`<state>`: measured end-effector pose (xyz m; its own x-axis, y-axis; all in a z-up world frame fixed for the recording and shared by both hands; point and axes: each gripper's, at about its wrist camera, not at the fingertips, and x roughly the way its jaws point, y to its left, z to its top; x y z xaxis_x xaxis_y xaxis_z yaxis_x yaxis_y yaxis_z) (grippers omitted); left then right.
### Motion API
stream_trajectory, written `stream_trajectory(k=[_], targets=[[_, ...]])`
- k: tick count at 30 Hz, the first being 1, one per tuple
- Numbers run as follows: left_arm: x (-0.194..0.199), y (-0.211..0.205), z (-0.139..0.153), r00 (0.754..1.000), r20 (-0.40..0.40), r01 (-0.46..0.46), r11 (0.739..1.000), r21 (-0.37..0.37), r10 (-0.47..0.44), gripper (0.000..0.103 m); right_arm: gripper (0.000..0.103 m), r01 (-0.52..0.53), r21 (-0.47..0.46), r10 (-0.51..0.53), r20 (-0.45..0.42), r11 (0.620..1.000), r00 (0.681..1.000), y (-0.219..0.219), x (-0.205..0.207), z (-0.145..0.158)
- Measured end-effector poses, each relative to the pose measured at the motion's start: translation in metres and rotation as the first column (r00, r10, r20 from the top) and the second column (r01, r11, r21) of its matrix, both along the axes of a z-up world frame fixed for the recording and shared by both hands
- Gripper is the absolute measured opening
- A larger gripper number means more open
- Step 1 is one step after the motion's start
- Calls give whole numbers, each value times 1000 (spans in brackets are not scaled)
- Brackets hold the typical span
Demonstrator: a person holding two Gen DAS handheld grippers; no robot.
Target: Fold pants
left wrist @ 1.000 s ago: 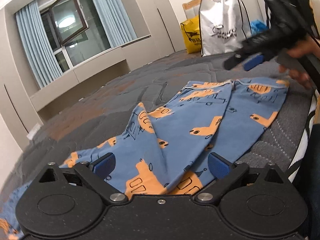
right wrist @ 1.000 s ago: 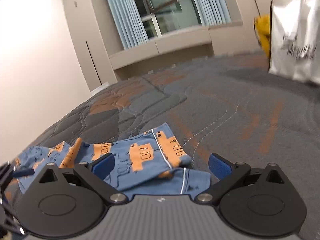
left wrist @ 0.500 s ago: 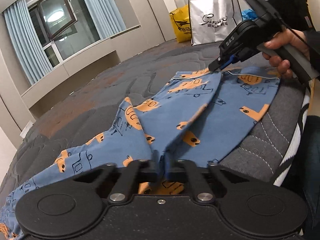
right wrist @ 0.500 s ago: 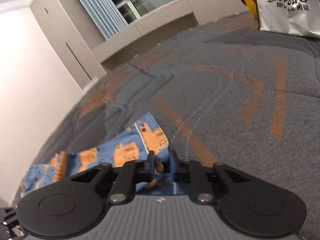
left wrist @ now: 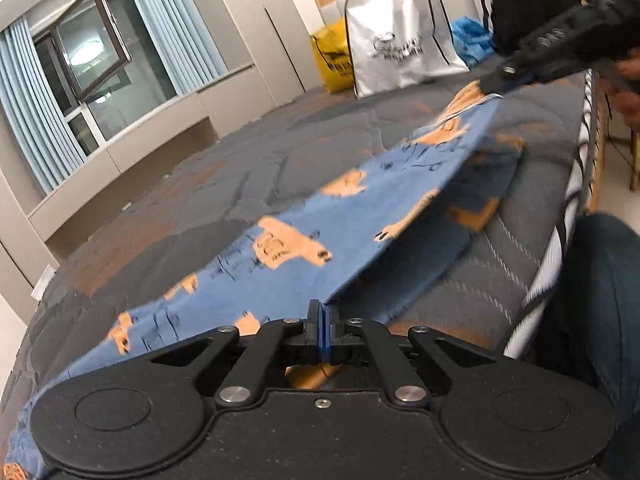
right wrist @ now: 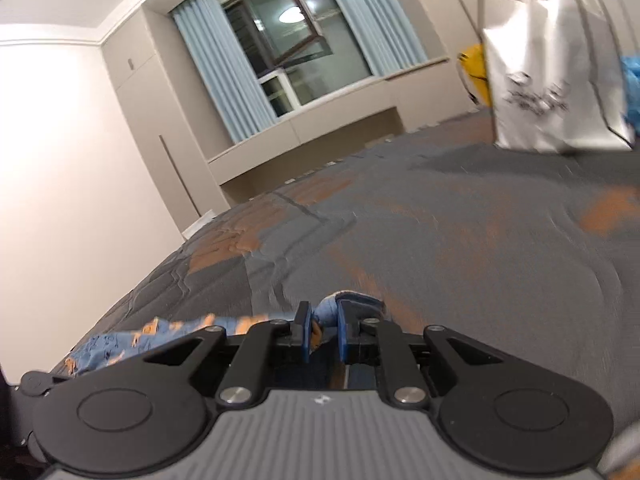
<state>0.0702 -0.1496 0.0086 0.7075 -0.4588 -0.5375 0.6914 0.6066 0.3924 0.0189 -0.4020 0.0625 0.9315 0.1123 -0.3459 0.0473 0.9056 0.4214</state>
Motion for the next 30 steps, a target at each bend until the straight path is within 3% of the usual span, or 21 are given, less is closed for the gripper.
stream_trajectory(k=[5,8,9,10,11,12,13,14,15,17,22,27,30], targets=[[-2,1,-6,1000,4,-10,1000,0,10,1,15,56,-6,-56,-76,998,996,14,-11,-35],[-3,1,-5,1000,3,-20,1000,-4,20,5,25,59,-3,-59,-72,998,996,16,-13,-38],[-3,2,-3,1000,7,-27,1000,-9,27,13,41,63,-10,-64,-63,998,996,16,-15,-36],[-3,4,-2,999,9,-42,999,-21,42,20,49,68,-20,-69,-54,997,996,15,-17,-33],[-3,5,-2,998,9,-62,997,-38,62,35,60,69,-27,-71,-47,997,996,14,-17,-30],[-2,8,0,996,4,-90,994,-68,90,54,67,71,-33,-72,-39,997,997,12,-18,-28],[-2,10,1,994,-5,-108,989,-100,108,65,71,74,-33,-75,-35,997,997,9,-19,-26],[-1,15,4,992,-20,-127,982,-139,125,85,79,76,-30,-77,-35,997,996,7,-20,-26],[-1,19,6,989,-34,-148,972,-182,145,94,89,82,-22,-83,-38,996,996,4,-20,-26],[-1,25,9,981,-55,-195,948,-252,187,96,97,82,-4,-82,-46,997,996,-2,-17,-30],[6,31,11,947,-97,-321,883,-343,307,102,102,35,82,-29,-67,996,997,-1,-10,-39],[26,39,3,883,-157,-469,824,-317,443,102,102,-36,187,45,-44,982,998,10,-20,-47],[34,49,-1,857,-212,-515,795,-321,469,102,102,-33,207,44,-48,978,998,16,-20,-47]])
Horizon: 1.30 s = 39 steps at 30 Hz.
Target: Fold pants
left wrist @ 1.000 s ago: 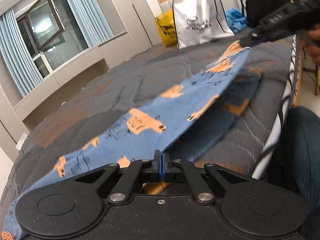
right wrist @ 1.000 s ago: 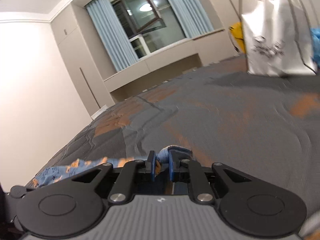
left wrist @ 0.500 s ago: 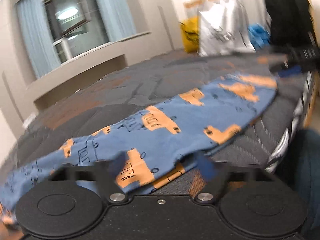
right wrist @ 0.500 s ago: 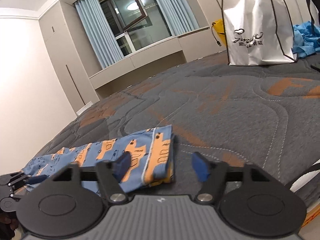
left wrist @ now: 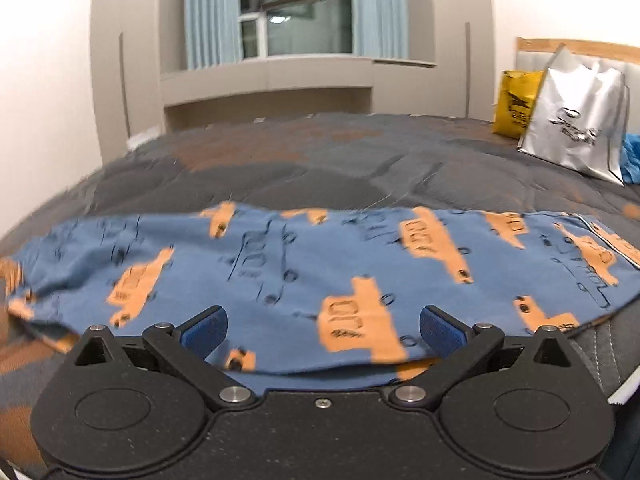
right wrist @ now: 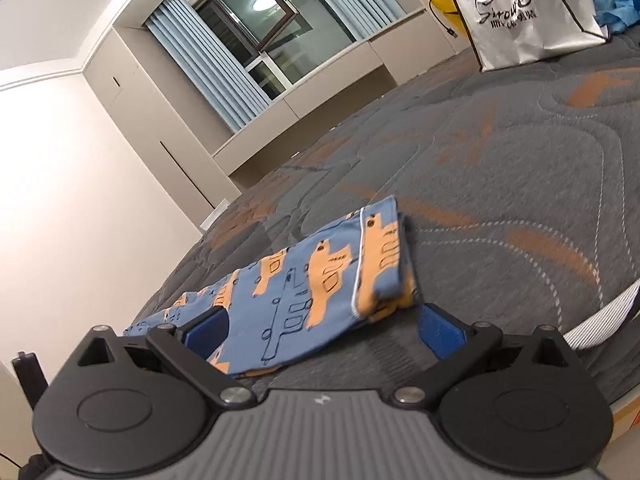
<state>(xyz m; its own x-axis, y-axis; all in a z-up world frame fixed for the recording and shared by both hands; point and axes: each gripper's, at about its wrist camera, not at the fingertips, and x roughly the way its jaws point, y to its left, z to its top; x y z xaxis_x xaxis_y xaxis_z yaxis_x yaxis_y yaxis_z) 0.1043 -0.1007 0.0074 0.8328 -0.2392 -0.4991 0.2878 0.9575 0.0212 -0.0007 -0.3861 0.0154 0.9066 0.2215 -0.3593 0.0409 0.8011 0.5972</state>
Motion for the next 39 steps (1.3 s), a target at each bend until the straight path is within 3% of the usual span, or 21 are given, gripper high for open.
stream_trajectory(k=[1,4,6,10,11,13,14,17,21,26,30,32,34,36,38,39], targets=[[1,4,-2,1000,-15,-7,1000,-18,7,102,100,21,10,-21,-4,1000,1000,1,1,0],[-1,12,-5,999,-30,-33,998,-46,31,102,76,73,73,-72,-12,995,997,-1,10,-2],[-4,13,-5,999,-25,-34,999,-37,33,102,66,99,166,-98,-16,981,995,-5,17,-10],[-5,13,-2,999,-14,-35,999,-26,34,102,53,205,196,-209,-3,959,978,-5,16,-16],[-4,13,-1,999,-12,-45,999,-25,45,102,47,226,207,-232,2,952,973,-6,16,-18],[-3,15,-1,998,-18,-61,998,-27,61,102,20,273,210,-279,2,939,960,-6,15,-23],[-2,15,-1,997,-20,-70,997,-27,69,102,14,289,199,-295,-1,936,956,-6,17,-25],[-4,16,3,997,-14,-73,997,-32,73,102,13,276,217,-290,35,936,956,-11,18,-27],[-9,15,11,998,21,-51,996,-71,53,102,13,223,238,-257,123,945,959,-27,13,-8],[-9,13,9,999,19,-26,996,-87,28,102,13,239,151,-260,145,959,954,-29,10,6],[-7,27,7,998,7,-54,993,-102,55,102,14,253,158,-262,43,955,964,-30,11,-19],[-8,41,9,997,22,-73,991,-111,76,102,19,234,164,-243,37,958,969,-29,7,-28],[-10,58,16,992,66,-100,990,-103,107,102,37,197,167,-211,65,966,975,-29,5,-29],[-10,82,24,979,127,-147,985,-90,157,102,78,167,118,-178,93,979,980,-26,5,-22],[-8,107,31,957,172,-219,972,-89,232,102,100,200,7,-200,101,980,975,-17,6,-9],[-6,121,33,945,182,-257,962,-94,271,102,101,232,-56,-226,96,971,969,-11,6,-4]])
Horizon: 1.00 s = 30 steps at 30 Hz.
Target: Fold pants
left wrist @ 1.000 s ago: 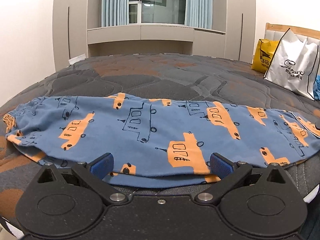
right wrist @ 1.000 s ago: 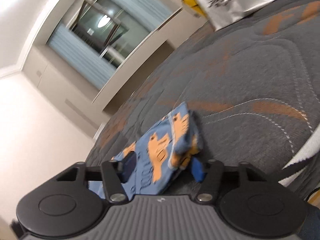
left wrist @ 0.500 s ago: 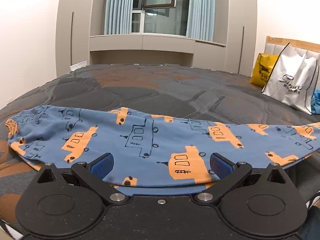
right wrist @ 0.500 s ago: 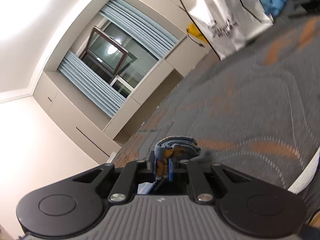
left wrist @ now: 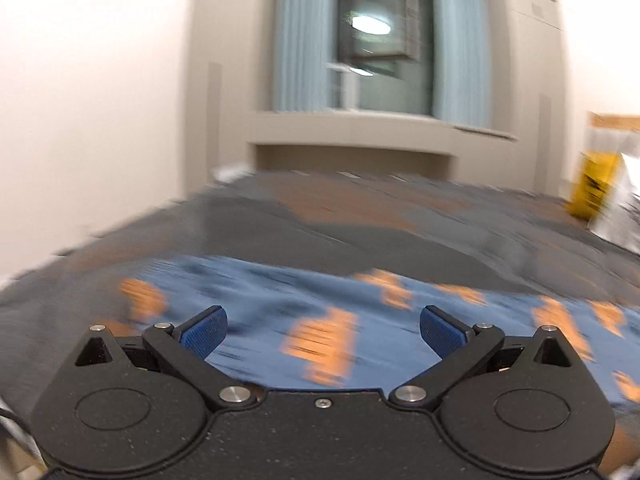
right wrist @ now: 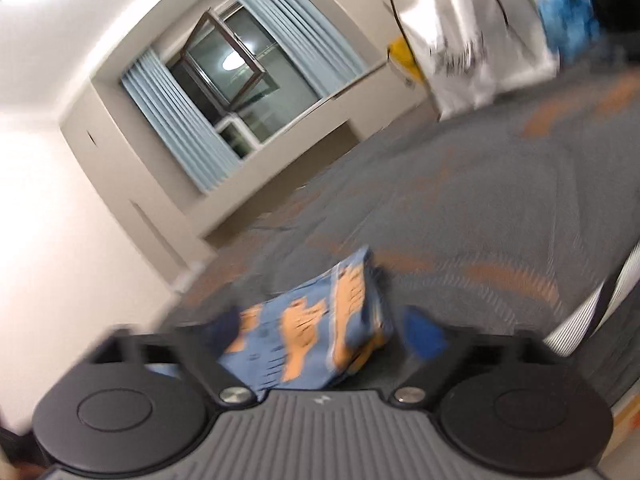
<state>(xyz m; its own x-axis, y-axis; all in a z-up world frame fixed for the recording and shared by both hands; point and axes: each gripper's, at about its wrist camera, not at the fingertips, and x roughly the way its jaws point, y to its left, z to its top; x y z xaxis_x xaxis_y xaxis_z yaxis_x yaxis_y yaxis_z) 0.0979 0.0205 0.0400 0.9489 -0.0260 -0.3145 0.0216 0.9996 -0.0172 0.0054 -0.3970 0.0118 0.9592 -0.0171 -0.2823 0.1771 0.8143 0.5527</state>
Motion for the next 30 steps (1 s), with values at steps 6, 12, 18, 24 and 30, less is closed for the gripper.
stream_trajectory(k=[6,12,18,24,30], targets=[[39,102,-5,983,-64,-176,979,-106,170,102,103,80,-234,-92,-40,969,995,53,22,22],[97,168,-15,979,-195,-109,952,-287,54,98,103,-83,-246,70,-60,966,996,119,71,23],[126,176,-24,977,-214,-70,933,-353,-8,74,103,-243,-333,222,-100,911,970,184,123,23],[141,174,-26,970,-244,-79,946,-314,0,22,103,-352,-327,290,-224,877,930,214,151,17],[109,144,4,995,-94,-24,997,-70,17,18,102,-352,-329,282,-241,876,928,214,152,17]])
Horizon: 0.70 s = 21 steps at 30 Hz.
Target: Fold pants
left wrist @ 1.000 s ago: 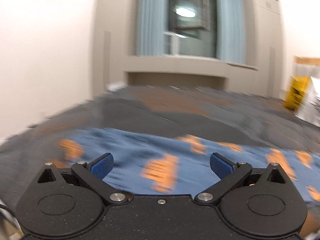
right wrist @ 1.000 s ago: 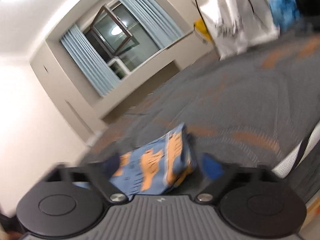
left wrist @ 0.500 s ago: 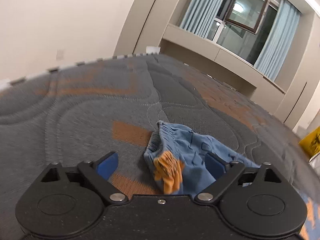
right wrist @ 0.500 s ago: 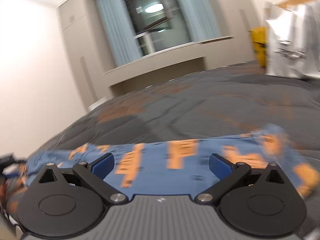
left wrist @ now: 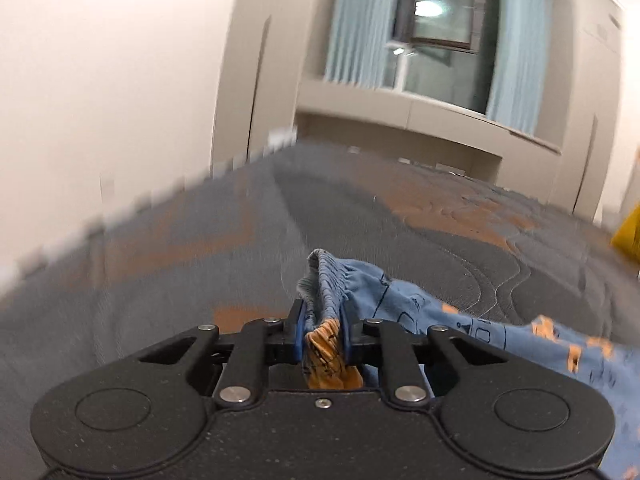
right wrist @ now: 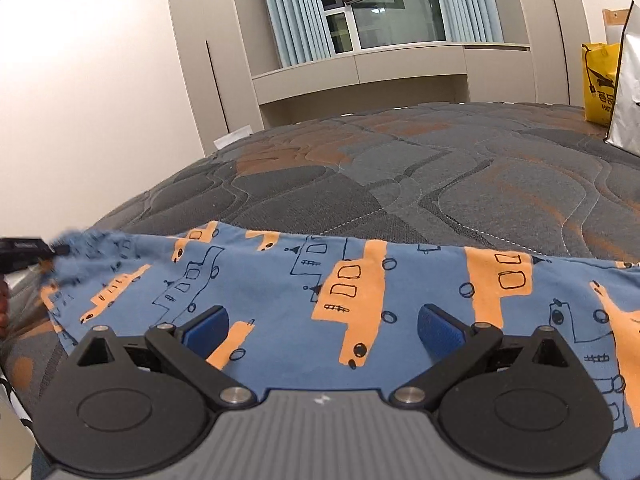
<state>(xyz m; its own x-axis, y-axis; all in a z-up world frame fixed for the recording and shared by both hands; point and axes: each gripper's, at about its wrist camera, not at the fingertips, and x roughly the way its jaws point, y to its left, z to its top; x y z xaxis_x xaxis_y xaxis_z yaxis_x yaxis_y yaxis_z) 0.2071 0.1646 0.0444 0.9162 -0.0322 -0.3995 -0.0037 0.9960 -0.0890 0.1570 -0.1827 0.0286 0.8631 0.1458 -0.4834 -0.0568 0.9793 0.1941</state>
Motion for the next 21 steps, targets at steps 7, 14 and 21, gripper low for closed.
stream_trajectory(k=[7,14,21], targets=[[14,3,-14,994,-113,-6,999,36,10,19,102,-9,-4,9,-2,1000,1000,-4,-5,-1],[-7,-3,-6,996,-52,-67,995,71,71,96,103,-18,38,18,10,999,1000,-10,-6,0],[7,-89,24,988,-20,154,970,190,-153,102,103,-24,97,20,44,995,999,-18,-13,-1]])
